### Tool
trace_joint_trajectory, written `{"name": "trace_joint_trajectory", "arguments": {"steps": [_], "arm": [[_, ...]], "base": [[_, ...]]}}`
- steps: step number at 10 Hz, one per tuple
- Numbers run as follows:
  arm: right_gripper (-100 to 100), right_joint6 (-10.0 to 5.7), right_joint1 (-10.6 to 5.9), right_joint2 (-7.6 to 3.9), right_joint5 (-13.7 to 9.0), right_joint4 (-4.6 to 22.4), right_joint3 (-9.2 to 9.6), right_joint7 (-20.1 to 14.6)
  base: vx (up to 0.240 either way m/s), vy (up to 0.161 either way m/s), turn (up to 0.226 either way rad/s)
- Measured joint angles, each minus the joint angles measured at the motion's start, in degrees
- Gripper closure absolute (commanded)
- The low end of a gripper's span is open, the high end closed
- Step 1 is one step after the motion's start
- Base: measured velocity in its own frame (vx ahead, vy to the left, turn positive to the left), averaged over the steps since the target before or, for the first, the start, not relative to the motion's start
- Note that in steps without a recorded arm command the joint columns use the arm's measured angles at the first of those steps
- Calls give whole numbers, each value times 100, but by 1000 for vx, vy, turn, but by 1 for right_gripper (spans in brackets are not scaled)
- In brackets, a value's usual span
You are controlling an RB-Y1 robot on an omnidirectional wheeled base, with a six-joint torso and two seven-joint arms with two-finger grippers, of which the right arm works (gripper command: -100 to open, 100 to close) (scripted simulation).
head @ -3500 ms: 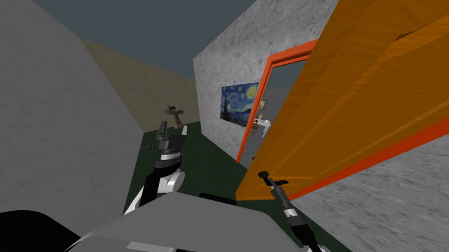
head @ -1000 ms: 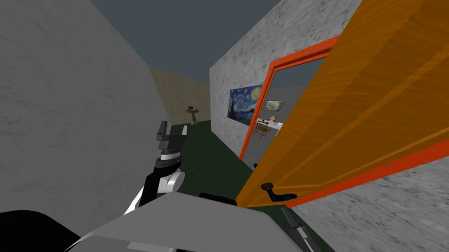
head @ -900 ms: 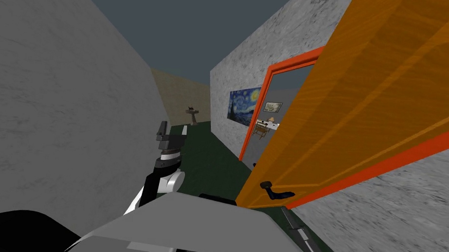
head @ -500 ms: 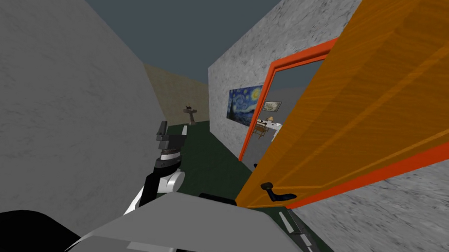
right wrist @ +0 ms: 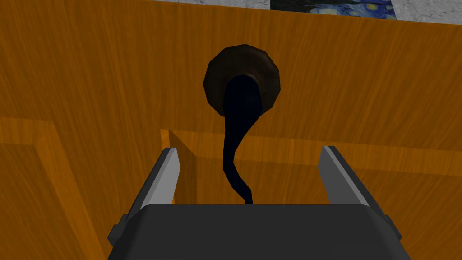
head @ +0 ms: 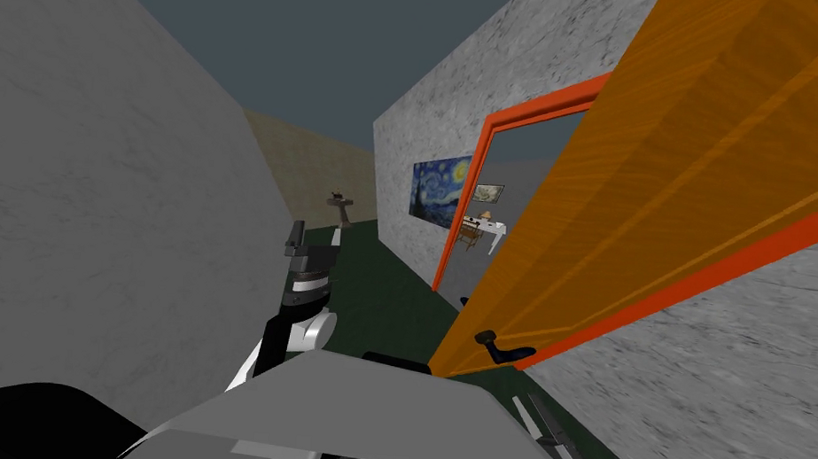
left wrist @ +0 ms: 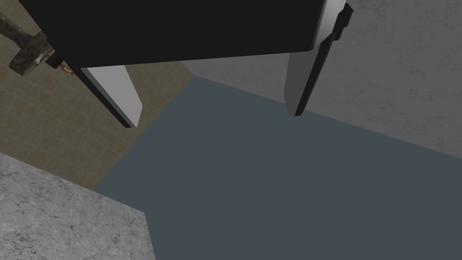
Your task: Pull the door open
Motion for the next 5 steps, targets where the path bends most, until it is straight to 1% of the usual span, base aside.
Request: {"name": "trace_joint_trajectory", "arguments": {"steps": [1, 2, 4, 5], "arm": [[-100, -3, 78, -13, -11, -96, -12, 15], [-100, 6, 117, -14, -17, -138, -18, 26], [-100, -40, 146, -1, -17, -115, -21, 43], [-100, -49, 154, 3, -17, -114, -21, 50]], "base": [[-94, -15, -51], [-88, -17, -40], [-93, -22, -40], [-13, 1, -25]]}}
